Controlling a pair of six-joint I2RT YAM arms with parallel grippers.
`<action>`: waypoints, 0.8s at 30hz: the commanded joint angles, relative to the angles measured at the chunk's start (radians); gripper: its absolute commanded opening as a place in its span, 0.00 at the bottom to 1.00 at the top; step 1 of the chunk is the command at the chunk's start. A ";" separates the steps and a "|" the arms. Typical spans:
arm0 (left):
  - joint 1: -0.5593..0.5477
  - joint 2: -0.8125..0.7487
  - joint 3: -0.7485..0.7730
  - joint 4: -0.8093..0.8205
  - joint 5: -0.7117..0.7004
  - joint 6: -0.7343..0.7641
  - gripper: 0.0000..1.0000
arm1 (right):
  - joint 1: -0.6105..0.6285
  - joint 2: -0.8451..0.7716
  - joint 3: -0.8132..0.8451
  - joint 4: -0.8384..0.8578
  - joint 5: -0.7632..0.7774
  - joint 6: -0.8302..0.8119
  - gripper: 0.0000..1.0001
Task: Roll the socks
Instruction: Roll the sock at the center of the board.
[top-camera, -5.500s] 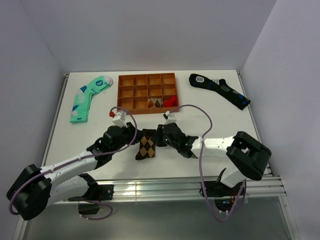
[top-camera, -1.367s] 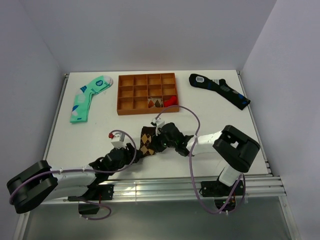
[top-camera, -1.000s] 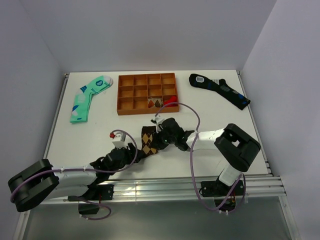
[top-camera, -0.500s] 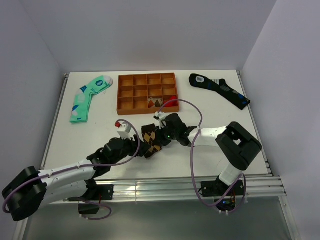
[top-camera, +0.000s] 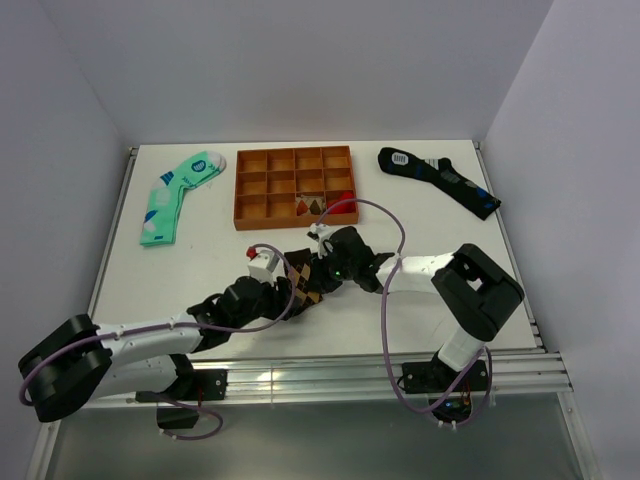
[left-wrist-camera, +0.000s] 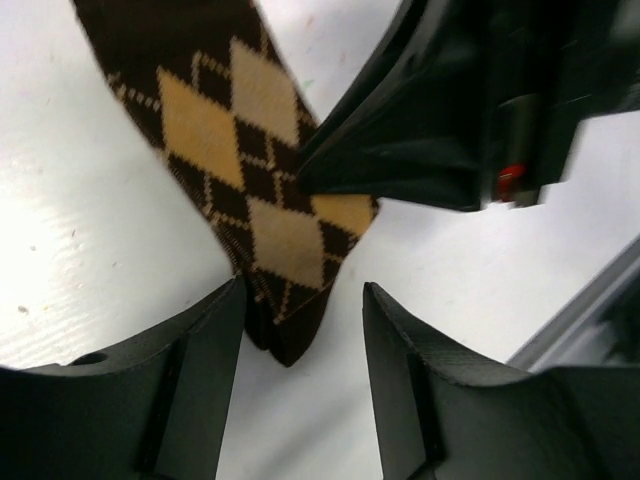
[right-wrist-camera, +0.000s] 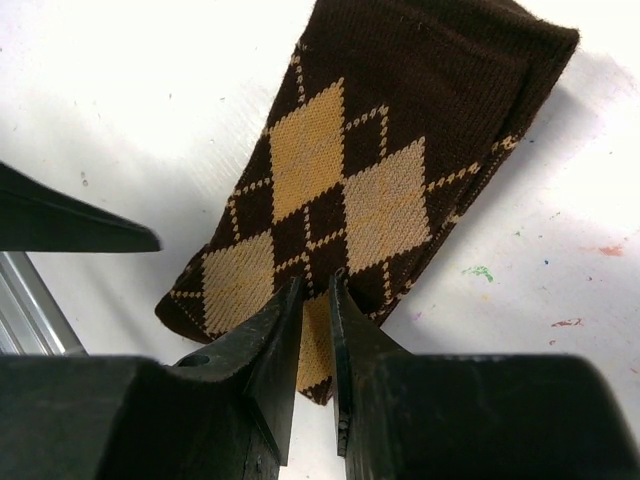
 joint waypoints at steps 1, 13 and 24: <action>-0.017 0.034 0.048 -0.008 -0.088 -0.008 0.55 | -0.004 -0.042 0.023 0.022 -0.021 0.021 0.24; -0.019 0.055 0.013 -0.001 -0.114 -0.059 0.60 | 0.002 -0.046 0.017 0.005 0.022 0.033 0.21; -0.019 0.140 0.005 0.081 -0.080 -0.086 0.58 | 0.004 -0.039 0.020 0.002 0.024 0.038 0.20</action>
